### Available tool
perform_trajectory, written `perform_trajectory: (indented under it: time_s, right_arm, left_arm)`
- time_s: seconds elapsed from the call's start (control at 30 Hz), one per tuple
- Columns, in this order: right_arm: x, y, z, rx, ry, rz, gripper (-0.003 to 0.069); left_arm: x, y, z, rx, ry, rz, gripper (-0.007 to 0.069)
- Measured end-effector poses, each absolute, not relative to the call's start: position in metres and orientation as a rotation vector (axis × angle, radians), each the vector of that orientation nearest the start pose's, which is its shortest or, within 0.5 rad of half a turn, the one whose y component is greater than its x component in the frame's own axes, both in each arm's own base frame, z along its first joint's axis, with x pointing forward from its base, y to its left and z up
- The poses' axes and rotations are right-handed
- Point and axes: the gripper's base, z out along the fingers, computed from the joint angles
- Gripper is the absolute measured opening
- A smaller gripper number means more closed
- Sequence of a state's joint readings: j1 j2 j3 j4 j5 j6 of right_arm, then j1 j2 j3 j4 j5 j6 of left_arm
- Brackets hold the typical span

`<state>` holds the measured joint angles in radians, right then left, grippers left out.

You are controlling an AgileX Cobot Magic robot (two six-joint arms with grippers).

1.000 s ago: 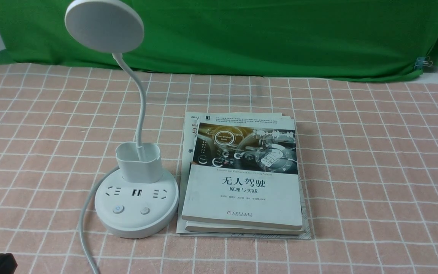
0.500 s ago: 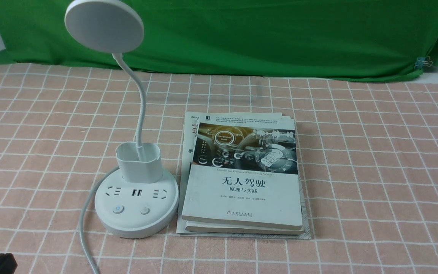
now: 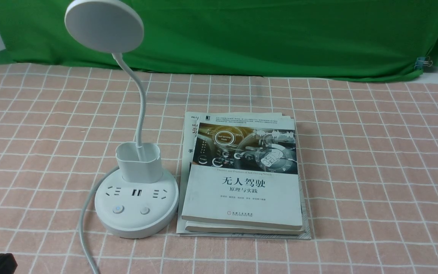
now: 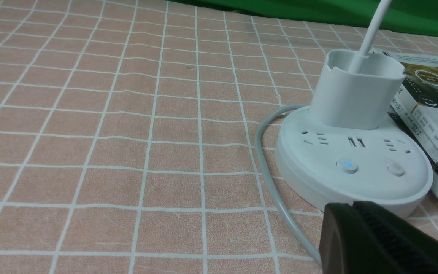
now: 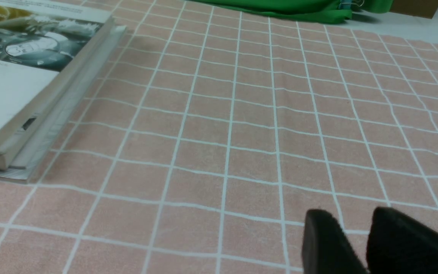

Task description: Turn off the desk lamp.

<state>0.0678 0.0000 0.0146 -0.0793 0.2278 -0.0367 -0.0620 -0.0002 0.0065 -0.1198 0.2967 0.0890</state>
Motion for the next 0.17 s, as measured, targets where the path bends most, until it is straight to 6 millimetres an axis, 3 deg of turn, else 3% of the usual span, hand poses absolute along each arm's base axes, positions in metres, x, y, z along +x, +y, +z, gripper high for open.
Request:
perform_trajectory:
  time_s: [0.17]
  right_arm:
    - [0.056, 0.0022, 0.1876, -0.143, 1.72, -0.05, 0.024]
  left_arm:
    - [0.0543, -0.0066, 0.1843, 0.058, 1.784, -0.094, 0.0006]
